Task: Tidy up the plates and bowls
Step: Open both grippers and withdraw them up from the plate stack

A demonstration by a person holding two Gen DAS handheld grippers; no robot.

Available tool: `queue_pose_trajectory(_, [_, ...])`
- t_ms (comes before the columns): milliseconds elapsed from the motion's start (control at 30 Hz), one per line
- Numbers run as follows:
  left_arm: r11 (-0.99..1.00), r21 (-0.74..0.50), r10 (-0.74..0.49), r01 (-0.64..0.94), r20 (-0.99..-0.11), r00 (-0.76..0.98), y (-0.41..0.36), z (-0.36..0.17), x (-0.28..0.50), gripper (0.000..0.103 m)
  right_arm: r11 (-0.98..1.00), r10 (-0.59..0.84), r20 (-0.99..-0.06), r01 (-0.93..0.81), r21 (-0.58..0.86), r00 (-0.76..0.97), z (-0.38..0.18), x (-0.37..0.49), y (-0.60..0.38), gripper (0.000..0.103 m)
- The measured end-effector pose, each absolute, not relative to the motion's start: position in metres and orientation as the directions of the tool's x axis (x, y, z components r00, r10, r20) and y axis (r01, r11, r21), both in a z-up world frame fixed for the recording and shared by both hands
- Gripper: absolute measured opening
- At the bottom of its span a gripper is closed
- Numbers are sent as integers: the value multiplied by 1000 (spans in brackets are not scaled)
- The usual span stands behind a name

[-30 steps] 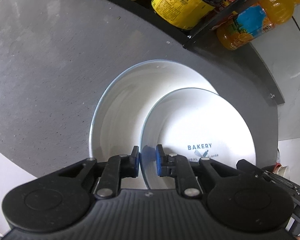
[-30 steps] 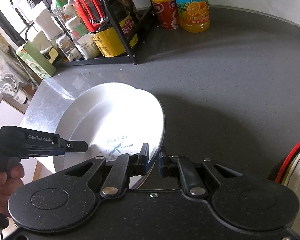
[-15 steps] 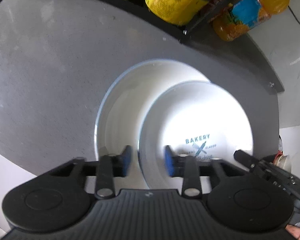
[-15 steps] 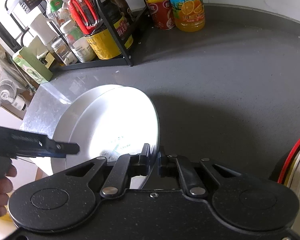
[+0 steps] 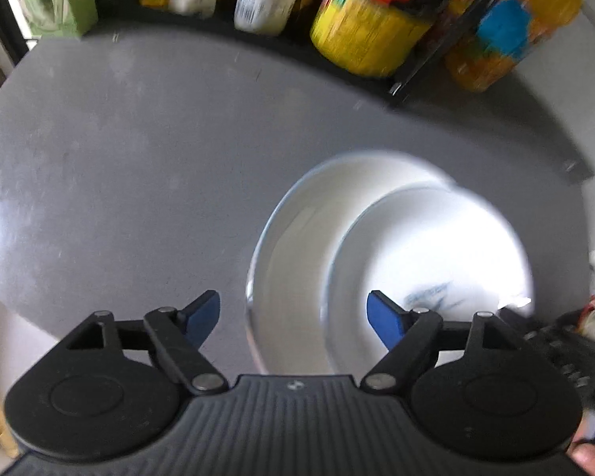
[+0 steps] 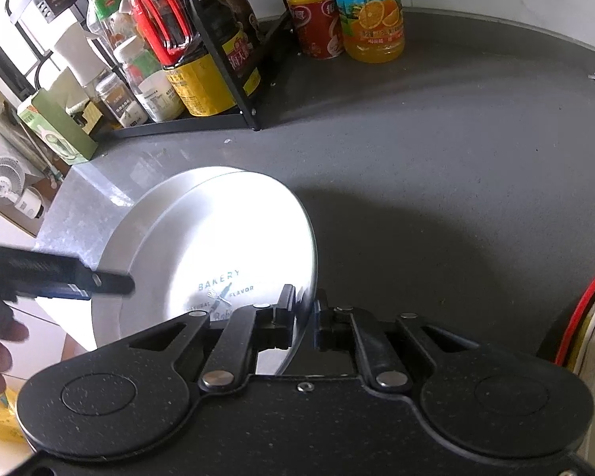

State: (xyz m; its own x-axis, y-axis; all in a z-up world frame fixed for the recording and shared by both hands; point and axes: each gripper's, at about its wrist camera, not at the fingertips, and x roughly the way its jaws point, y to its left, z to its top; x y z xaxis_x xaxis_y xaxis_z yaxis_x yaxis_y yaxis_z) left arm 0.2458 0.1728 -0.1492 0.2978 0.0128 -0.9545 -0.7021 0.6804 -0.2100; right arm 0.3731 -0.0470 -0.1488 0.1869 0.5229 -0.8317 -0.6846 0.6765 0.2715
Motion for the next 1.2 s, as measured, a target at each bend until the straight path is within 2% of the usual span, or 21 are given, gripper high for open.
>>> queue_pose_trajectory(133, [697,-172,4,-696,-970,243,168,-166,253,80,694,499,-843,-676,249,201,-151,373,-43,18])
queue_pose_trajectory(300, [675,-201,-9,-710,-964,264,171,-173,255,79,698,480,-851,-680,225,211,-153,374,-39,25])
queue_pose_trajectory(400, [671,-209,6,-711,-958,287,175,-172,254,74,705,469,-857,-675,219,213,-155,376,-38,31])
queue_pose_trajectory(467, [658,-234,5,-716,-949,314,179,-170,252,61,711,464,-860,-669,218,213,-157,377,-37,34])
queue_pose_trajectory(533, [650,-261,-11,-713,-942,335,182,-167,251,53,718,455,-864,-662,214,215,-158,376,-35,37])
queue_pose_trajectory(767, [633,-316,-42,-707,-926,376,195,-165,236,37,739,433,-876,-640,210,212,-165,369,-22,38])
queue_pose_trajectory(1000, [655,-341,-84,-675,-920,383,197,-166,237,36,773,407,-880,-606,190,244,-165,366,-16,41])
queue_pose_trajectory(1133, [684,-335,-107,-648,-925,365,201,-167,239,41,789,394,-881,-588,178,263,-163,360,-17,45])
queue_pose_trajectory(1200, [725,-308,-107,-616,-934,341,200,-164,242,43,805,396,-873,-565,182,283,-158,355,-22,52])
